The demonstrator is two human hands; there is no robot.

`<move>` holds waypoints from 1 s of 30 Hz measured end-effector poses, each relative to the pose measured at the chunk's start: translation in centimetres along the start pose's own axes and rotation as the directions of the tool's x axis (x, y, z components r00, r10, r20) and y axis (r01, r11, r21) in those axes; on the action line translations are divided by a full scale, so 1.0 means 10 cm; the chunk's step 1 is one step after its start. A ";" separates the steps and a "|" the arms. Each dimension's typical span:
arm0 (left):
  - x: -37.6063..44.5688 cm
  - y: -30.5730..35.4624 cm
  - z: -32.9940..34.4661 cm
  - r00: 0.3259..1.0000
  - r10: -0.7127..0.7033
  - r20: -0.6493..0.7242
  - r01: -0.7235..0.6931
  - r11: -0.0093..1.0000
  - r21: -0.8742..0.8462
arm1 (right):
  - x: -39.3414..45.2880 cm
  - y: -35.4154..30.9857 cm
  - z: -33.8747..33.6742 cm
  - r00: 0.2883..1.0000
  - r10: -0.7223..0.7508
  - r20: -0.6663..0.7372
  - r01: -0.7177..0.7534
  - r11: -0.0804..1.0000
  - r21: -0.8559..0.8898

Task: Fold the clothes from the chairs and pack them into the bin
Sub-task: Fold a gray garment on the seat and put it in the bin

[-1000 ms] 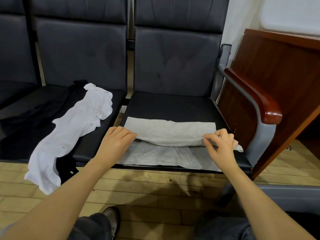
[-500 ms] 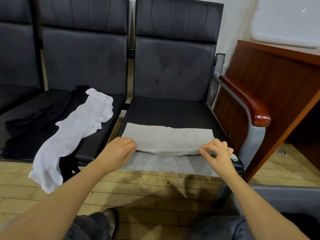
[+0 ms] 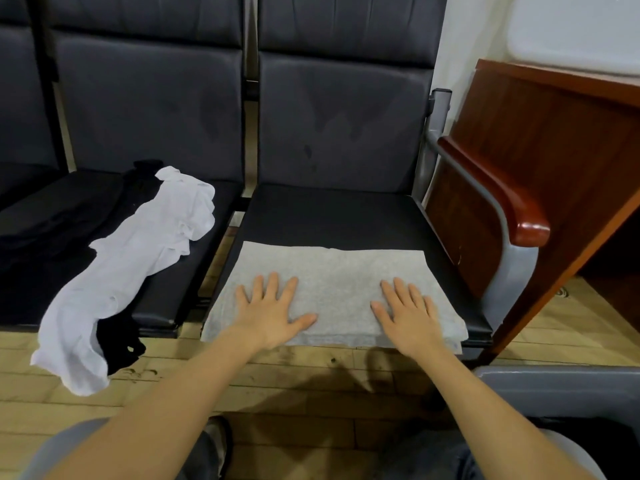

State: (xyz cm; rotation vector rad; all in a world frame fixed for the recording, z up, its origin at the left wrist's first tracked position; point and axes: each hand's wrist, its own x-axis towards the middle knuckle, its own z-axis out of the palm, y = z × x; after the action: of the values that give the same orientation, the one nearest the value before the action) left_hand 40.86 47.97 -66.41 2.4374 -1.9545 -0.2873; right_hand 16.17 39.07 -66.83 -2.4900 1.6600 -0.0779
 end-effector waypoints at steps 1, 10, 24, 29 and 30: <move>0.04 0.03 0.00 0.999 -0.018 0.036 0.018 1.000 0.009 | 0.03 0.02 -0.01 1.000 -0.007 -0.001 0.007 1.000 -0.017; 0.45 0.01 -0.13 0.997 -0.050 0.051 0.050 0.999 0.005 | 0.46 0.08 -0.15 0.999 -0.027 0.030 0.028 0.999 -0.030; 0.62 -0.45 -0.21 0.890 -0.287 -0.353 0.247 0.956 -0.155 | 0.87 -0.30 -0.13 0.951 -0.308 -0.029 0.308 0.938 0.160; 0.58 -0.49 -0.32 0.887 -0.241 -0.394 -0.004 0.849 -0.529 | 0.85 -0.40 -0.04 0.956 -0.279 0.094 0.280 0.960 0.002; 0.58 -0.49 -0.38 0.874 -0.237 -0.424 -0.062 0.812 -0.581 | 0.84 -0.45 -0.02 0.958 -0.269 0.099 0.272 0.962 -0.016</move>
State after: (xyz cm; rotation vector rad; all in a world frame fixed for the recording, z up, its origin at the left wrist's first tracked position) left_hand 47.33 43.03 -64.07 1.9496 -1.2911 -0.2078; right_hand 23.53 33.04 -66.22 -2.6817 1.2848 0.0357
